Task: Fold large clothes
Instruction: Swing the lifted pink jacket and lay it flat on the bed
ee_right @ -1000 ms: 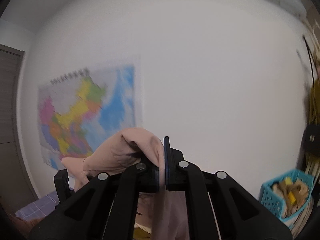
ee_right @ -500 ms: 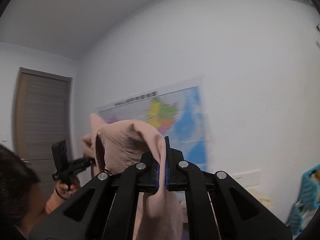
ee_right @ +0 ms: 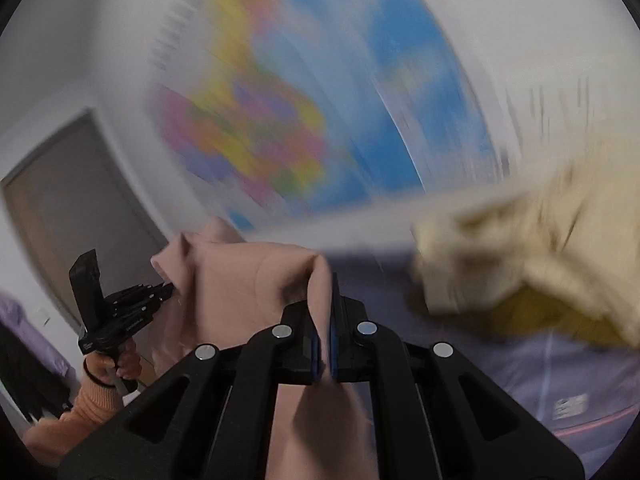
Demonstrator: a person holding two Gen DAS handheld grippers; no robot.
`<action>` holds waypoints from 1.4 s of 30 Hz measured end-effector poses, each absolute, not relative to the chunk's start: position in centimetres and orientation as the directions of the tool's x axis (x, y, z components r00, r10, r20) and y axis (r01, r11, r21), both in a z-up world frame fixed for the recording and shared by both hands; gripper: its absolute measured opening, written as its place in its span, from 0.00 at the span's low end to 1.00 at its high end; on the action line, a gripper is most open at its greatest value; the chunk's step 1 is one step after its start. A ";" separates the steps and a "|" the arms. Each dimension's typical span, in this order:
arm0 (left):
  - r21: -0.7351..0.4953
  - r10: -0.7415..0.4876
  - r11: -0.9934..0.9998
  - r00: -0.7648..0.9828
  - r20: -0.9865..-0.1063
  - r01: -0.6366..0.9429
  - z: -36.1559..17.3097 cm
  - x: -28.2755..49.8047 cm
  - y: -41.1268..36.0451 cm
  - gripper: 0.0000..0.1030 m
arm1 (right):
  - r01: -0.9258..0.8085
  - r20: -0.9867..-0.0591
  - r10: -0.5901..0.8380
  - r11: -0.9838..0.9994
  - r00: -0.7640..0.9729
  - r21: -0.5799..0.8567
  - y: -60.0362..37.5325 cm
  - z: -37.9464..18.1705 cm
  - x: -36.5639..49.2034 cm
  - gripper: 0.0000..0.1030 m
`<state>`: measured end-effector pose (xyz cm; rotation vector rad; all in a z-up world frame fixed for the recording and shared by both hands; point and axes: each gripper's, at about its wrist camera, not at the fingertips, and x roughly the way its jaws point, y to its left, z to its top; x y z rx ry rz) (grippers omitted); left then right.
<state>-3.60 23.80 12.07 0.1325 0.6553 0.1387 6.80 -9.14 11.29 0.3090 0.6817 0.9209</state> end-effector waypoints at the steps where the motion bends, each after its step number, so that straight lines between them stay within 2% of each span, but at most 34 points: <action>1: 0.142 0.162 0.986 0.746 -0.646 -0.090 9.6 -1.5 24.9 0.07 | -0.580 -0.484 0.783 0.617 0.389 0.532 -7.3 8.0 9.2 0.04; 2: 0.106 0.144 0.990 0.699 -0.700 -0.098 6.6 0.6 26.1 0.06 | -0.558 -0.520 0.771 0.630 0.368 0.540 -6.8 5.8 10.4 0.04; 4: 0.047 0.111 0.992 0.655 -0.748 -0.114 2.6 3.3 27.8 0.06 | -0.510 -0.614 0.709 0.692 0.346 0.511 -4.9 1.0 13.1 0.03; 7: -0.029 0.064 0.989 0.605 -0.793 -0.143 -1.7 6.5 30.2 0.06 | -0.463 -0.661 0.678 0.722 0.323 0.514 -4.3 -2.5 15.7 0.03; 10: -0.089 0.016 0.985 0.596 -0.803 -0.146 -2.6 7.9 32.3 0.06 | -0.456 -0.656 0.669 0.733 0.349 0.504 -5.0 -2.5 17.4 0.02; 15: -0.124 -0.005 0.983 0.649 -0.760 -0.138 -0.6 10.0 34.1 0.02 | -0.471 -0.557 0.707 0.706 0.436 0.528 -7.2 0.7 18.4 0.00; 17: -0.132 -0.009 0.981 0.648 -0.762 -0.143 -1.1 12.2 34.1 0.02 | -0.421 -0.578 0.667 0.745 0.471 0.518 -7.6 0.1 19.8 0.01; 19: -0.172 -0.070 0.980 0.629 -0.774 -0.104 -1.3 12.8 33.7 0.03 | -0.386 -0.612 0.645 0.765 0.458 0.516 -7.4 -1.0 20.5 0.01; 20: -0.179 -0.089 0.980 0.607 -0.790 -0.090 -2.0 12.7 33.6 0.09 | -0.373 -0.626 0.645 0.764 0.438 0.527 -7.3 -1.8 20.6 0.01; 21: -0.180 -0.098 0.980 0.596 -0.797 -0.081 -2.3 12.5 33.6 0.15 | -0.371 -0.628 0.654 0.757 0.421 0.538 -7.2 -2.2 20.6 0.06; 22: -0.190 -0.120 0.980 0.590 -0.798 -0.057 -2.6 11.6 33.4 0.30 | -0.386 -0.631 0.665 0.747 0.401 0.542 -7.1 -2.3 19.9 0.13; 23: -0.193 -0.131 0.980 0.594 -0.794 -0.042 -2.8 10.7 33.4 0.39 | -0.401 -0.634 0.661 0.749 0.401 0.527 -6.9 -2.2 19.5 0.41; 24: -0.197 -0.141 0.980 0.602 -0.786 -0.027 -2.7 9.5 33.5 0.42 | -0.418 -0.641 0.643 0.763 0.419 0.493 -6.8 -1.8 18.7 0.79; 25: -0.212 -0.162 0.977 0.608 -0.777 -0.011 -2.5 8.4 33.7 0.49 | -0.442 -0.652 0.602 0.793 0.461 0.419 -6.6 -1.3 17.4 0.93; 26: -0.226 -0.180 0.974 0.612 -0.771 0.001 -2.4 7.4 33.9 0.59 | -0.465 -0.655 0.579 0.806 0.486 0.367 -6.2 -1.3 16.6 0.92; 28: -0.258 -0.227 0.965 0.603 -0.765 0.036 -2.3 5.1 33.8 0.69 | -0.496 -0.682 0.560 0.807 0.471 0.320 -5.8 -1.5 15.8 0.93; 31: -0.243 -0.246 0.967 0.561 -0.791 0.082 -3.2 2.4 32.4 0.72 | -0.523 -0.748 0.528 0.803 0.402 0.285 -4.9 -4.1 14.8 0.93; 32: -0.245 -0.259 0.964 0.540 -0.801 0.099 -3.9 1.7 31.9 0.73 | -0.523 -0.776 0.503 0.809 0.381 0.268 -4.4 -5.4 14.7 0.93; 34: -0.242 -0.269 0.963 0.502 -0.822 0.120 -5.2 0.7 31.1 0.73 | -0.516 -0.795 0.506 0.805 0.335 0.295 -4.1 -7.2 14.6 0.82; 35: -0.234 -0.264 0.964 0.483 -0.835 0.123 -6.0 0.3 30.6 0.72 | -0.514 -0.797 0.514 0.799 0.317 0.312 -3.8 -7.7 14.6 0.55; 36: -0.222 -0.254 0.967 0.473 -0.843 0.123 -6.5 0.1 30.2 0.69 | -0.511 -0.800 0.525 0.792 0.291 0.333 -3.6 -8.3 14.7 0.17; 37: -0.211 -0.240 0.971 0.481 -0.843 0.116 -6.8 0.0 30.1 0.54 | -0.511 -0.801 0.527 0.790 0.283 0.339 -3.5 -8.4 14.6 0.03; 38: -0.213 -0.236 0.972 0.486 -0.842 0.103 -6.9 0.0 30.4 0.30 | -0.509 -0.796 0.530 0.791 0.293 0.339 -3.4 -8.2 14.5 0.03; 40: -0.302 -0.296 0.951 0.495 -0.817 0.070 -6.2 0.5 31.3 0.05 | -0.522 -0.760 0.543 0.791 0.357 0.319 -3.6 -6.2 13.9 0.03; 42: -0.276 -0.256 0.960 0.539 -0.802 0.046 -4.7 1.1 31.7 0.02 | -0.542 -0.718 0.577 0.774 0.390 0.328 -3.8 -3.8 13.8 0.02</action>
